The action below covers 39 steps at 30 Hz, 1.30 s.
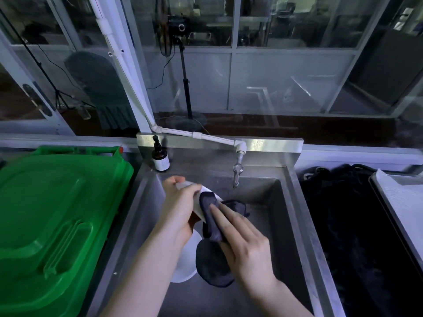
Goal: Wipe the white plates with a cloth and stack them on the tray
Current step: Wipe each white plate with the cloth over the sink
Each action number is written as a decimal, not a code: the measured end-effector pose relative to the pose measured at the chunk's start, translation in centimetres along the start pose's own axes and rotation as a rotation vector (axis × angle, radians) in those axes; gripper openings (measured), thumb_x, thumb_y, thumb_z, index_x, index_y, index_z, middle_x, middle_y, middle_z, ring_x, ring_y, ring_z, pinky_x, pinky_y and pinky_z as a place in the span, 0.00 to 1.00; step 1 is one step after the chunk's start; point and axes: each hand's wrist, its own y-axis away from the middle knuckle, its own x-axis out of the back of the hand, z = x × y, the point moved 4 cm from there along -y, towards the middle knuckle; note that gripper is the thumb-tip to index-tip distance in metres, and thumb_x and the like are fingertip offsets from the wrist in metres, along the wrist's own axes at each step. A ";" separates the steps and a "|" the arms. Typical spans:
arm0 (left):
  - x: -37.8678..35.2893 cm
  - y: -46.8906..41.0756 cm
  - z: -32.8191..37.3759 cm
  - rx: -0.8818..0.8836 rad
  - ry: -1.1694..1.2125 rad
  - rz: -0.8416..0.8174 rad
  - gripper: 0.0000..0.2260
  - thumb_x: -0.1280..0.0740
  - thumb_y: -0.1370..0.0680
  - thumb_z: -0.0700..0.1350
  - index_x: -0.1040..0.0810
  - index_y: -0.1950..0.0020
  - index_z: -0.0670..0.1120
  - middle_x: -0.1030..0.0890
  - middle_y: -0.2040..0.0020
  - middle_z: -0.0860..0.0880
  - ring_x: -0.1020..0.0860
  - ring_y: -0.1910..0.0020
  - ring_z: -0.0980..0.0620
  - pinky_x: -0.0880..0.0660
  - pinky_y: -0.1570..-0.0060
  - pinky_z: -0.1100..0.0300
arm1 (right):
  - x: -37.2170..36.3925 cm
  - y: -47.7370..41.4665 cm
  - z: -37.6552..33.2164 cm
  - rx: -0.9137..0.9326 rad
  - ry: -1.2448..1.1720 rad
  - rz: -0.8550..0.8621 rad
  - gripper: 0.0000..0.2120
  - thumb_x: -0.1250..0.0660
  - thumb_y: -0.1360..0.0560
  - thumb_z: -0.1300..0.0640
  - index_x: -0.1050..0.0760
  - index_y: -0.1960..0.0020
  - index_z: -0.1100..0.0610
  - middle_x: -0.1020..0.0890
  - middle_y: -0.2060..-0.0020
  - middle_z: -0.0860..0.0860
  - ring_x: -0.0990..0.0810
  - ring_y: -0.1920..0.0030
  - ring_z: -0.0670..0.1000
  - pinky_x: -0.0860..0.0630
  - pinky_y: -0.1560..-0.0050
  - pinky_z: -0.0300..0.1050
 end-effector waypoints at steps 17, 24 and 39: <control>1.4 -0.4 0.6 -0.138 0.251 -0.342 0.16 0.41 0.17 0.43 0.19 0.37 0.58 0.14 0.46 0.53 0.15 0.49 0.55 0.19 0.56 0.62 | -2.7 -1.4 -2.3 -0.016 -0.111 -0.215 0.19 0.43 0.18 0.51 0.29 0.28 0.50 0.30 0.28 0.41 0.38 0.24 0.45 0.40 0.29 0.67; 1.3 0.2 0.7 -0.078 0.292 -0.281 0.12 0.37 0.17 0.52 0.15 0.40 0.56 0.14 0.44 0.47 0.15 0.44 0.52 0.18 0.54 0.62 | -3.7 -4.4 -1.6 -0.078 -0.112 -0.317 0.24 0.47 0.18 0.49 0.38 0.23 0.50 0.40 0.23 0.41 0.49 0.22 0.44 0.48 0.24 0.61; 1.1 0.6 0.7 -0.185 0.270 -0.449 0.17 0.39 0.22 0.48 0.21 0.35 0.56 0.18 0.34 0.49 0.21 0.34 0.52 0.21 0.46 0.61 | -3.2 -7.1 -0.7 -0.180 -0.106 -0.315 0.25 0.53 0.19 0.46 0.38 0.23 0.49 0.40 0.23 0.40 0.51 0.22 0.40 0.47 0.23 0.55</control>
